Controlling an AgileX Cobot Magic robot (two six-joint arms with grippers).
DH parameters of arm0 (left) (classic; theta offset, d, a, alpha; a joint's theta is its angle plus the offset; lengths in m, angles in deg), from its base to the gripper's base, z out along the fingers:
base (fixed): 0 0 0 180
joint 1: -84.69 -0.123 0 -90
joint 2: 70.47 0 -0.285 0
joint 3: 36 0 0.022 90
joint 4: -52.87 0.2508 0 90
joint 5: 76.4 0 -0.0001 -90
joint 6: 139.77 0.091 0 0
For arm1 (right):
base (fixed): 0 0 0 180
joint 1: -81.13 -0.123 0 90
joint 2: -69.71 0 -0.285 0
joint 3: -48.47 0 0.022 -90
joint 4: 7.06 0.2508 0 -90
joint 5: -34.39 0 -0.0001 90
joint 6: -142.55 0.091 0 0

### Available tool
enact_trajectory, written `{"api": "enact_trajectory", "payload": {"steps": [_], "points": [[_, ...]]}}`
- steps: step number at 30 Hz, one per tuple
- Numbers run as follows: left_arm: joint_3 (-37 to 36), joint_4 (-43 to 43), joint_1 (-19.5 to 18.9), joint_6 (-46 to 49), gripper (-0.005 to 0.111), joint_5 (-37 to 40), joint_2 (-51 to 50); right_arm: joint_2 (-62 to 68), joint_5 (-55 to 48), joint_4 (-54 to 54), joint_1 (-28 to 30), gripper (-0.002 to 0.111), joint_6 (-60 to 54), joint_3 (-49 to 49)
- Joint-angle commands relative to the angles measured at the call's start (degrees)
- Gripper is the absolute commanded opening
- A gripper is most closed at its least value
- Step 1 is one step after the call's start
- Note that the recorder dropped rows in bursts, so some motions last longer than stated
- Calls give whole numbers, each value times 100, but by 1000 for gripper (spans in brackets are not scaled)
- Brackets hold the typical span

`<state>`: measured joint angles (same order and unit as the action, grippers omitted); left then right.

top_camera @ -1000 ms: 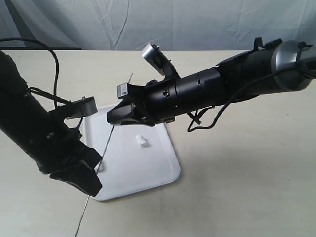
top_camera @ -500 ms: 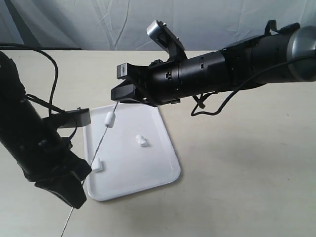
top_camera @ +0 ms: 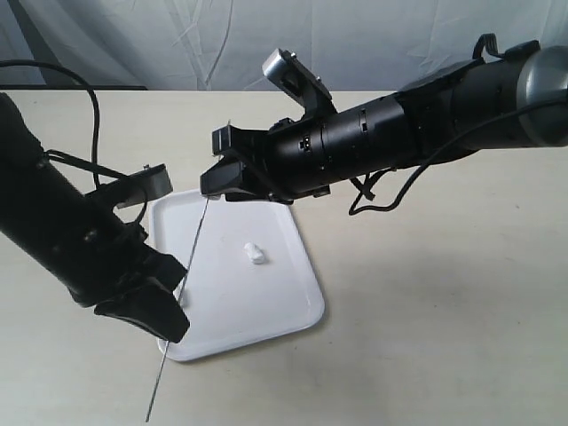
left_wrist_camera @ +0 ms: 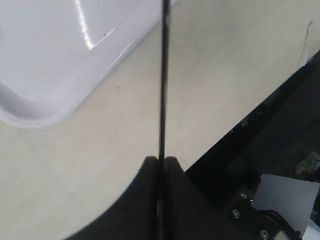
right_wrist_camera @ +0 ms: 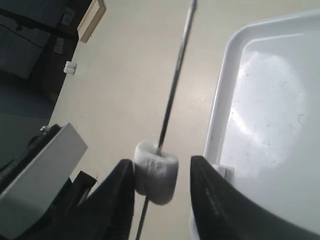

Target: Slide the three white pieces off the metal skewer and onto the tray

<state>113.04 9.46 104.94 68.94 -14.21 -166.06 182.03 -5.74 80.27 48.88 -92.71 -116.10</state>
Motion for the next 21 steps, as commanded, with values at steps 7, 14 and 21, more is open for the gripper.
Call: {"api": "enact_trajectory", "payload": {"steps": [7,14,21], "points": [[-6,-347,-10,196,0,261,62,-35,-102,-35,24,35,-13,-22],[-6,-291,-10,196,0,181,62,-35,-154,-35,24,24,-13,-22],[-6,-136,-10,184,0,93,62,-35,-154,-35,24,13,-13,-22]]}}
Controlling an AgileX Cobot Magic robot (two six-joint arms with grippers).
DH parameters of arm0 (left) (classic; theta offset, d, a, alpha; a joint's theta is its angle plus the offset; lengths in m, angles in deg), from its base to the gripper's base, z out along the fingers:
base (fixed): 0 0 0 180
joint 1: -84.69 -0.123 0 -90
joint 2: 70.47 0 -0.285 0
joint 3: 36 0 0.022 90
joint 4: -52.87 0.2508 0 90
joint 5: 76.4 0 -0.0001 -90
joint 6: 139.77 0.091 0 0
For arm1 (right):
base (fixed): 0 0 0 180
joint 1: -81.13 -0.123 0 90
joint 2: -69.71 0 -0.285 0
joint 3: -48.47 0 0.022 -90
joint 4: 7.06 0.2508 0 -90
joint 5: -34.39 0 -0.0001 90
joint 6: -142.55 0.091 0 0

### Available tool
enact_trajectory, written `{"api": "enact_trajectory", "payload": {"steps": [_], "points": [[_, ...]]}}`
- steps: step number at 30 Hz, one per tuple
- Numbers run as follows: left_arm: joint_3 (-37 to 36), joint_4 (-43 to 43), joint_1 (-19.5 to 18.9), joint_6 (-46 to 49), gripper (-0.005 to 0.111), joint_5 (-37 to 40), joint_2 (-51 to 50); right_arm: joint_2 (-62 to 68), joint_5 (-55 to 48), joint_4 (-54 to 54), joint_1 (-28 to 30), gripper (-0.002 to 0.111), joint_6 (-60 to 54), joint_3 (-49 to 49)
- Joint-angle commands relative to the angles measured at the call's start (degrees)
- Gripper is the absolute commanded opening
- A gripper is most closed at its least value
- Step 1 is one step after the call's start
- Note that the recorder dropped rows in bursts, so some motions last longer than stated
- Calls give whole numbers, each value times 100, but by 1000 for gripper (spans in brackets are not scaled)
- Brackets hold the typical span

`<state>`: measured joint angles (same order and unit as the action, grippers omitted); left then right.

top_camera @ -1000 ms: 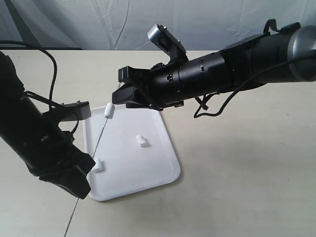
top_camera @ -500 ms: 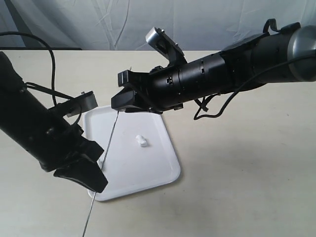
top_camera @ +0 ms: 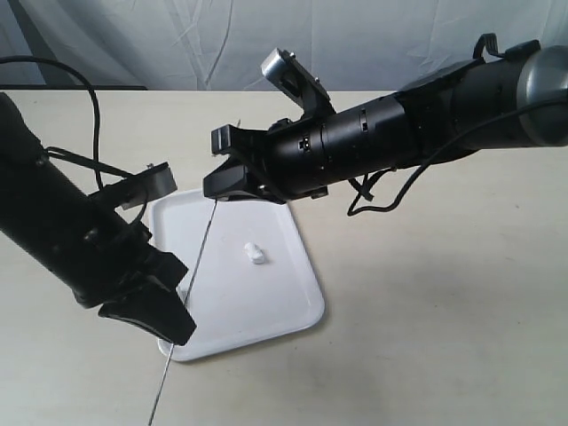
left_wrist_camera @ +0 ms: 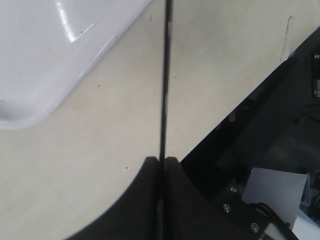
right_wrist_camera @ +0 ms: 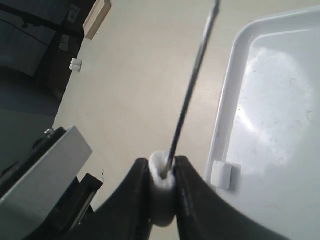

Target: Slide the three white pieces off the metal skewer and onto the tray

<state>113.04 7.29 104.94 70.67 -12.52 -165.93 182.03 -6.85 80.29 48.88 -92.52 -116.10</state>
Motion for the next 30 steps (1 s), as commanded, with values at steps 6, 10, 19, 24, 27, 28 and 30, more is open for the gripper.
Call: {"api": "enact_trajectory", "payload": {"steps": [6,10,19,24,27,28,30], "points": [[-6,309,-10,2,0,-88,49,-35,-21,202,24,9,-32,-22],[-6,552,-10,-166,0,-29,49,-47,102,294,24,9,-64,-22],[-597,1267,-10,-560,0,150,49,-524,1314,410,24,9,-64,-22],[-932,1317,-10,-560,0,92,49,-845,1940,437,24,9,-64,-22],[-1009,1331,-10,-536,0,39,49,-965,2066,402,24,9,-64,-22],[-1009,1344,-10,-536,0,-46,49,-963,1935,319,24,9,-51,-22],[-996,1344,-10,-546,0,-95,49,-837,1711,-232,24,9,148,-22]]}}
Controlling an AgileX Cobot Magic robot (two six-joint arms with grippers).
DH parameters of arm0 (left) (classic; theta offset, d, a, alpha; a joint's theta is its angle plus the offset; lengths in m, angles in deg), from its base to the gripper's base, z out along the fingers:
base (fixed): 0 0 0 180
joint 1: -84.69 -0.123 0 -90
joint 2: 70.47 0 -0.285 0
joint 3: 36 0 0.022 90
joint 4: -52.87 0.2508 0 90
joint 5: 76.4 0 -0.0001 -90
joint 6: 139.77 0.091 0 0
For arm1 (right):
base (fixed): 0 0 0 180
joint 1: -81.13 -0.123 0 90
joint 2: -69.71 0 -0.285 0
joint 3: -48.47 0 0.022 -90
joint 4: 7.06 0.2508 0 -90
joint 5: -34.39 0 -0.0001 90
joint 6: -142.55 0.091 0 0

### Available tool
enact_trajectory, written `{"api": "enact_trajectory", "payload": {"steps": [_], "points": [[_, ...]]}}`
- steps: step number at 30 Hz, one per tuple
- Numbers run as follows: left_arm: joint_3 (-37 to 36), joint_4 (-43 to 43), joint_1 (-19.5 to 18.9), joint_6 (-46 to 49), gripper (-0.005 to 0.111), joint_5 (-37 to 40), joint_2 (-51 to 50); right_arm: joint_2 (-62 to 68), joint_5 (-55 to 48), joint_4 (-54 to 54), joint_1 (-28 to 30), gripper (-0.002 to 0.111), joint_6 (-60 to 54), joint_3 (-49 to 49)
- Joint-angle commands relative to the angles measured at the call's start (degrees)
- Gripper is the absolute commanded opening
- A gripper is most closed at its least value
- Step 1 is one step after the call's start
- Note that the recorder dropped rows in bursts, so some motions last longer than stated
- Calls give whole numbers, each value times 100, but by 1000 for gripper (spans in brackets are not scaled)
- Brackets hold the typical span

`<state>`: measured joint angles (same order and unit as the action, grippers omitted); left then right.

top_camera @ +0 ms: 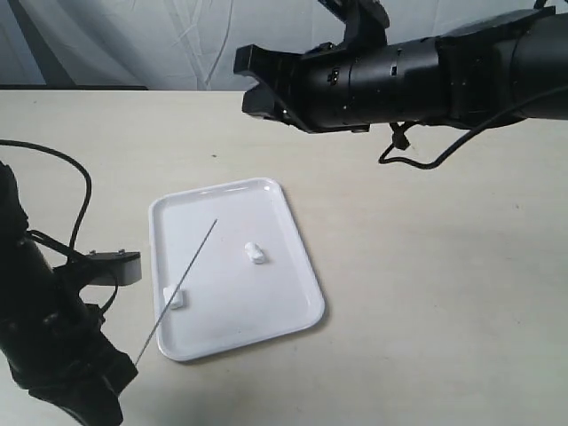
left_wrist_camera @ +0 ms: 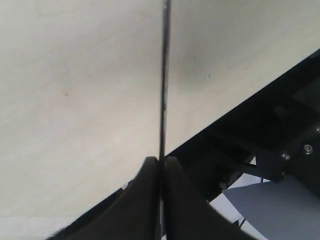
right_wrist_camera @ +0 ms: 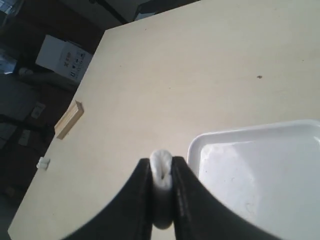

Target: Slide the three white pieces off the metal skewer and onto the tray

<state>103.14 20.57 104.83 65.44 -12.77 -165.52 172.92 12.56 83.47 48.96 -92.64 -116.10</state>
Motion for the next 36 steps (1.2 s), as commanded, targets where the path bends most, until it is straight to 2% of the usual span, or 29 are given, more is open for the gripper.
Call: {"api": "enact_trajectory", "payload": {"steps": [1,6,13,15,21,28,36], "points": [[26,64,2,-90,0,-53,-3,126,-322,-740,16,9,312,-22],[685,630,2,-643,0,364,-14,849,-971,-2207,-33,9,1504,-22],[1299,621,2,-723,0,490,-582,1467,-1080,-2300,-224,9,1620,-22],[1440,621,2,-723,0,323,-826,1573,-1092,-2288,-249,12,1620,-22],[1799,353,2,-710,0,-142,-1408,1719,-911,-2313,-249,33,1620,-22],[2095,315,2,-660,0,-360,-1921,1525,-865,-2336,-215,33,1470,-22],[2174,-43,2,-77,0,-961,-1985,657,-815,-3064,-215,33,1481,-22]]}}
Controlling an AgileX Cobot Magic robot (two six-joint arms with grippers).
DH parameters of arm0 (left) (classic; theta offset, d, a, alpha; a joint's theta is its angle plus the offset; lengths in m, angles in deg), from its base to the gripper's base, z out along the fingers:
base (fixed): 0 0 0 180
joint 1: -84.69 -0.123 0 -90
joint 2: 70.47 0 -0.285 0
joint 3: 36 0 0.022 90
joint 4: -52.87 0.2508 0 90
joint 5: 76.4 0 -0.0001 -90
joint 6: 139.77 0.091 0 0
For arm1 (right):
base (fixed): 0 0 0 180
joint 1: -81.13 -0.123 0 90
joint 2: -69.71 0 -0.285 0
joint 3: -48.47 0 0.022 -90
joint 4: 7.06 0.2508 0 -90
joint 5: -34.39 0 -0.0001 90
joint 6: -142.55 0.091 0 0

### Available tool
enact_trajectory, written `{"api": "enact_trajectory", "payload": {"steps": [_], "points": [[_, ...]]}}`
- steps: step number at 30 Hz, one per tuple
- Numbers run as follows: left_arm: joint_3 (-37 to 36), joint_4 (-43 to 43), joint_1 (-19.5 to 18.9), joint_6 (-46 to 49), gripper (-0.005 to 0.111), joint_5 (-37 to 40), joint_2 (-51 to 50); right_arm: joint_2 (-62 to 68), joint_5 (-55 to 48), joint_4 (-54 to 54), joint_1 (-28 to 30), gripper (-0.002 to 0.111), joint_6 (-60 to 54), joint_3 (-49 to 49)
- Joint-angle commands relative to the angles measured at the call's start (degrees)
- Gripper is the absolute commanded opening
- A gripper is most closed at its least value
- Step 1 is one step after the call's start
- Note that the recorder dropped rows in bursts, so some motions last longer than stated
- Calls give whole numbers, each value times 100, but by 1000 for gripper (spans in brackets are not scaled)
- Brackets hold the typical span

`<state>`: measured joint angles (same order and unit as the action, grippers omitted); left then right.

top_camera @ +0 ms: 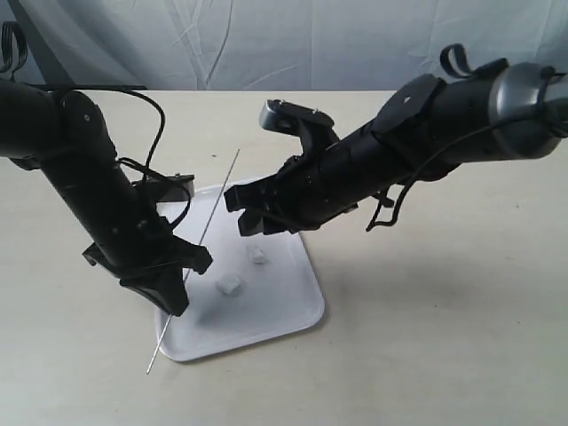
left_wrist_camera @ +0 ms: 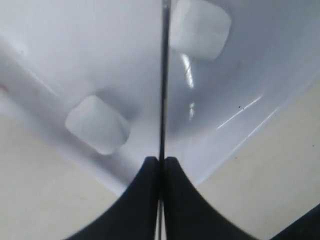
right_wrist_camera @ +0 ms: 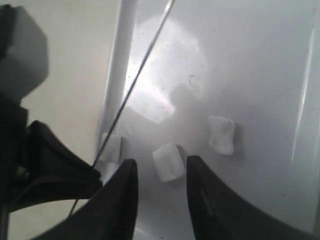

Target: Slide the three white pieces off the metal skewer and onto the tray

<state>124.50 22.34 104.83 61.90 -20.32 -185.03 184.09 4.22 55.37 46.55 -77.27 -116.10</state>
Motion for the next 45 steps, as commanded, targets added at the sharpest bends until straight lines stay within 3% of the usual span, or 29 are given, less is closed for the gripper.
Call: {"api": "enact_trajectory", "payload": {"steps": [1,4,12,18,22,27,32,36,40,45], "points": [[39,-220,2,278,0,-217,-61,-586,33,-253,25,33,-56,-22],[39,-218,2,278,4,-85,-179,-933,34,-265,25,33,-56,-22],[76,-325,2,278,31,166,-231,-1543,56,-519,25,33,-45,-22],[208,-300,2,278,32,1273,-33,-1959,69,-662,25,33,-45,-22],[208,-313,2,555,32,1388,260,-2308,-196,-1037,25,33,-45,-22],[-41,-771,13,806,32,1388,1200,-2864,-1456,-2125,25,33,304,-22],[-250,-538,13,770,32,1388,2703,-3603,-2723,-2613,25,33,621,-22],[-575,-438,13,818,32,1388,4296,-4452,-2702,-2389,25,33,621,173],[-1160,-239,13,839,32,62,6116,-5820,-1067,-1839,25,33,338,1176],[-2241,-472,3,905,32,-2057,8193,-7663,543,3,14,33,-1529,3027]]}}
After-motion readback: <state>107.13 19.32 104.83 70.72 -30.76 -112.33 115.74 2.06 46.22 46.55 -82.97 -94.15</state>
